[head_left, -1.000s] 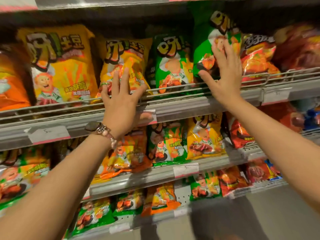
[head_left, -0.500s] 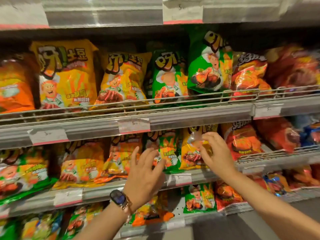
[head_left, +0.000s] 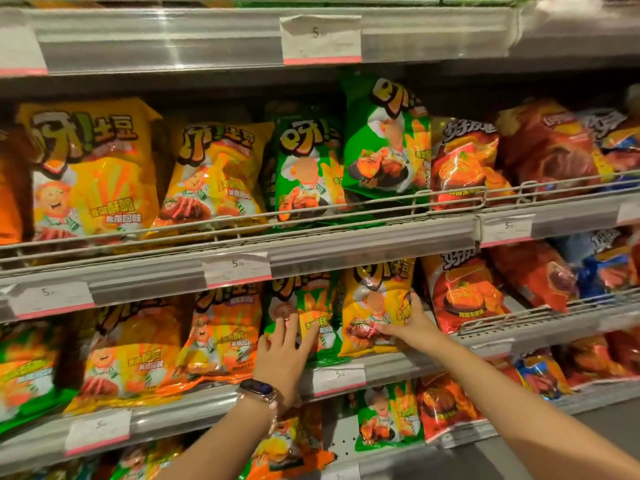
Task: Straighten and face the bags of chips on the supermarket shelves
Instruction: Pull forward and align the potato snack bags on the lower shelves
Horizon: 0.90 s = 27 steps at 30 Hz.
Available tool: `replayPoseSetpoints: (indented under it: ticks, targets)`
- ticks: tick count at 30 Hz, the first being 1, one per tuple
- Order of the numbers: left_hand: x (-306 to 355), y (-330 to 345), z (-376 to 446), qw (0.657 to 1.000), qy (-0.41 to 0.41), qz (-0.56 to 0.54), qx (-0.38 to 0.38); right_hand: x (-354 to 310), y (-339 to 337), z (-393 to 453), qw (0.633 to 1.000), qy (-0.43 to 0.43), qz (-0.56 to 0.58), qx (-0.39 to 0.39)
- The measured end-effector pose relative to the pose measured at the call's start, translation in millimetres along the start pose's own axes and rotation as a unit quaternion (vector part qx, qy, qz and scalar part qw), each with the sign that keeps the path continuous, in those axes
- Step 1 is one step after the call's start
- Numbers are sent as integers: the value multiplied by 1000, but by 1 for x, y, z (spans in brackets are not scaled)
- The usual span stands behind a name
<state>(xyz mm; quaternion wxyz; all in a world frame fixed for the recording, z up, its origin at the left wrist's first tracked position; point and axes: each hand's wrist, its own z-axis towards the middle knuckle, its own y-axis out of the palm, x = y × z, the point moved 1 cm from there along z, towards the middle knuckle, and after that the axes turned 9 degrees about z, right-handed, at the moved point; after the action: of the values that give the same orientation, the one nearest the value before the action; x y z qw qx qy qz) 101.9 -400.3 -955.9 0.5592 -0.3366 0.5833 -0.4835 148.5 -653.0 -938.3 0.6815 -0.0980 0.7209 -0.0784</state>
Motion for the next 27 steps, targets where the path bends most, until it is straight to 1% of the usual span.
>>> replayPoseSetpoints:
  ticks: [4, 7, 9, 13, 16, 19, 21, 23, 25, 26, 27]
  targets:
    - [3, 5, 5, 1000, -1, 8, -10, 1, -6, 5, 999, 26, 19, 24]
    - [2, 10, 6, 1000, -5, 18, -1, 0, -10, 9, 999, 35, 32, 6]
    - [2, 8, 6, 1000, -7, 22, -5, -2, -9, 6, 999, 15, 27, -7]
    - [2, 6, 5, 1000, -10, 19, -13, -12, -8, -5, 996, -51, 70, 31]
    - [1, 3, 3, 1000, 4, 20, -11, -25, -6, -15, 993, -83, 70, 40]
    - [-8, 5, -8, 1000, 15, 13, 9, -33, -1, -28, 991, -106, 65, 49]
    - [-18, 5, -23, 998, 8, -33, 57, -31, 4, -38, 989, -120, 67, 58]
    - [-31, -1, -39, 982, -39, -68, 173, -27, 12, -49, 987, -129, 60, 70]
    - [-49, -2, -48, 948, -112, -77, 288, -24, 20, -59, 985, -137, 54, 84]
    - [-59, -2, -50, 937, -160, -103, 293, -23, 25, -63, 984, -144, 47, 90]
    - [-70, -2, -52, 931, -210, -137, 265, -22, 30, -66, 983, -152, 35, 95]
